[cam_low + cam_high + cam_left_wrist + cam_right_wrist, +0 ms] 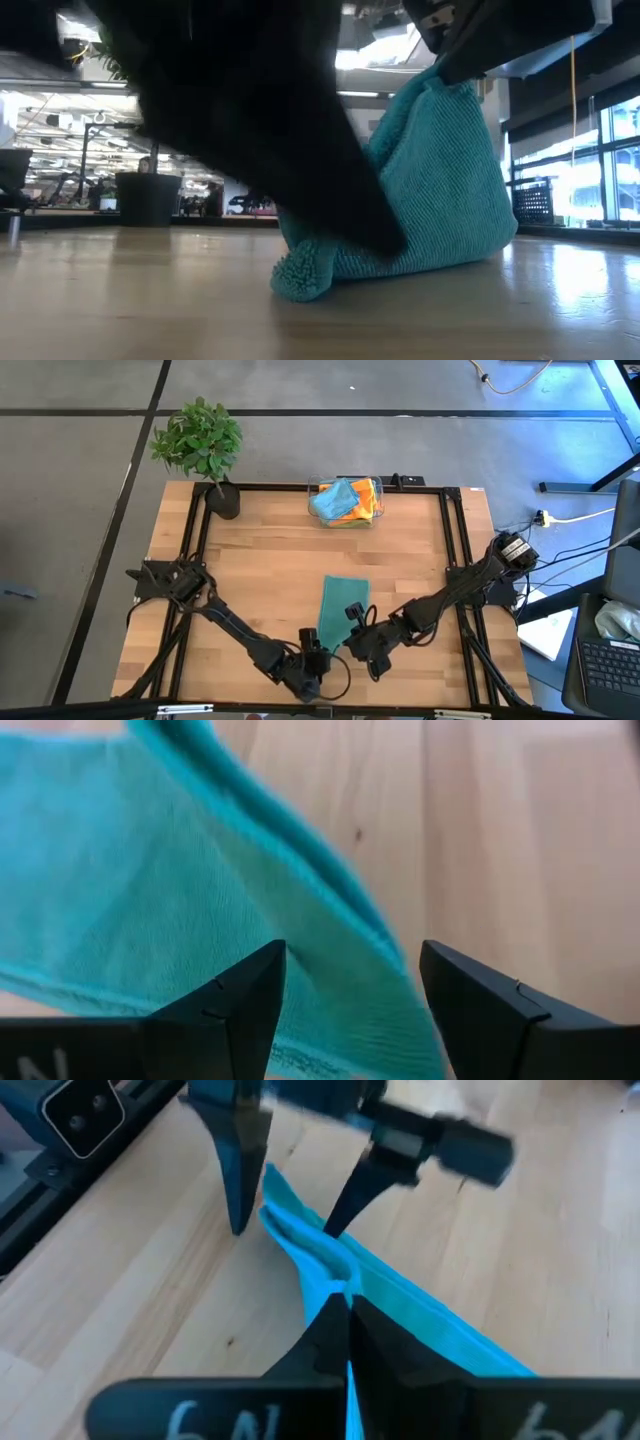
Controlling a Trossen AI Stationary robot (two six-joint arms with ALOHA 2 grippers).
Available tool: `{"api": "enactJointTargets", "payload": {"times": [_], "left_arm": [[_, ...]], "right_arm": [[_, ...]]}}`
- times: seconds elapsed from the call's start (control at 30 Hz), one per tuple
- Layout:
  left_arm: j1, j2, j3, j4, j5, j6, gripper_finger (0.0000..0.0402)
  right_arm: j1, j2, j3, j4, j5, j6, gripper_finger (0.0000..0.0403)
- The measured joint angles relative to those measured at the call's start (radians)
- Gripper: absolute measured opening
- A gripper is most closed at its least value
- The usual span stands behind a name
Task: Fold microfiber towels
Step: Fold the blue microfiber towel
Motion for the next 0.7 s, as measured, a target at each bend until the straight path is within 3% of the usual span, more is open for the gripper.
{"api": "enactJointTargets", "payload": {"times": [0.27,0.43,0.57,0.7], "left_arm": [[0.008,0.027,0.0,-0.017,-0.015,-0.09,0.0209],[-0.014,0.005,0.001,-0.02,-0.093,-0.098,0.018],[-0.017,0.006,0.001,-0.035,-0.056,-0.111,0.0132],[-0.019,0.006,0.012,-0.047,-0.04,-0.13,0.0053]], "right_arm": [[0.0,0.0,0.0,-0.024,0.0,0.003,0.0009],[0.005,0.0,0.0,-0.063,0.0,0.034,0.0006],[0.029,0.0,0.0,-0.072,0.001,0.049,0.0006],[0.061,0.0,0.0,-0.117,0.014,0.069,0.0006]]}}
